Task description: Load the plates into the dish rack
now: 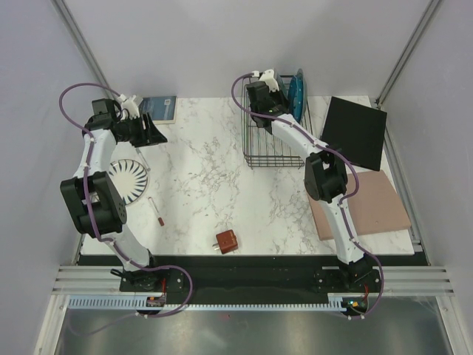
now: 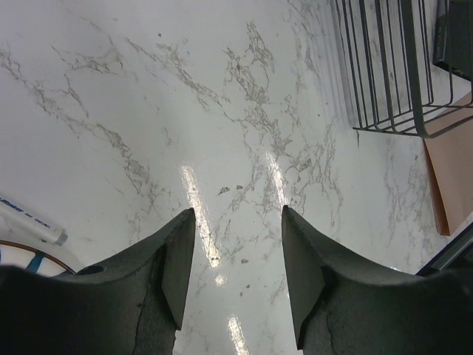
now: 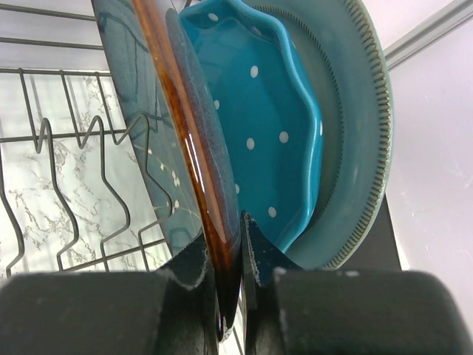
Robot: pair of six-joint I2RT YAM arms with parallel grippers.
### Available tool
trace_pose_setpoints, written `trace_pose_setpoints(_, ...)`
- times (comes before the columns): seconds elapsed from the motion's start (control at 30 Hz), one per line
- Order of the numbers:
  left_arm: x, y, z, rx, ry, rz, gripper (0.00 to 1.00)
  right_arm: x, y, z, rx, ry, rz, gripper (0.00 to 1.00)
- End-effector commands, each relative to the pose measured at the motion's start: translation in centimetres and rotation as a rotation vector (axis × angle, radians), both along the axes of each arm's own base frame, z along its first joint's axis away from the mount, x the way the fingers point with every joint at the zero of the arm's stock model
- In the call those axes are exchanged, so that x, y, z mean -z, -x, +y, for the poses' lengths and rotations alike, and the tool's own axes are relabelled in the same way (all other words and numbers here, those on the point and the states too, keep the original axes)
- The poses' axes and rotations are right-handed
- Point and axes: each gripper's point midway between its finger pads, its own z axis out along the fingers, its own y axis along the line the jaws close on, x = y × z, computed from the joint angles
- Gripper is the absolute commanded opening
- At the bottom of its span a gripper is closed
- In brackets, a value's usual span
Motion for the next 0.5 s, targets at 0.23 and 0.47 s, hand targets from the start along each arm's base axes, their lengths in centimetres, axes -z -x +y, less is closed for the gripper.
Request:
trace_pose_setpoints(0.23,1.0,0.25,-0.34,0.032,0.007,0.006,0.57,-7.36,-0.31,-1.55,0.087,-0.1,-0.216,0.34)
trace_pose_setpoints(0.47,1.17,0.66,-0.52,0.033,0.014,0.013,0.57,-7.99,-0.05,-1.62,0.09,-0.103,-0.225,0.41)
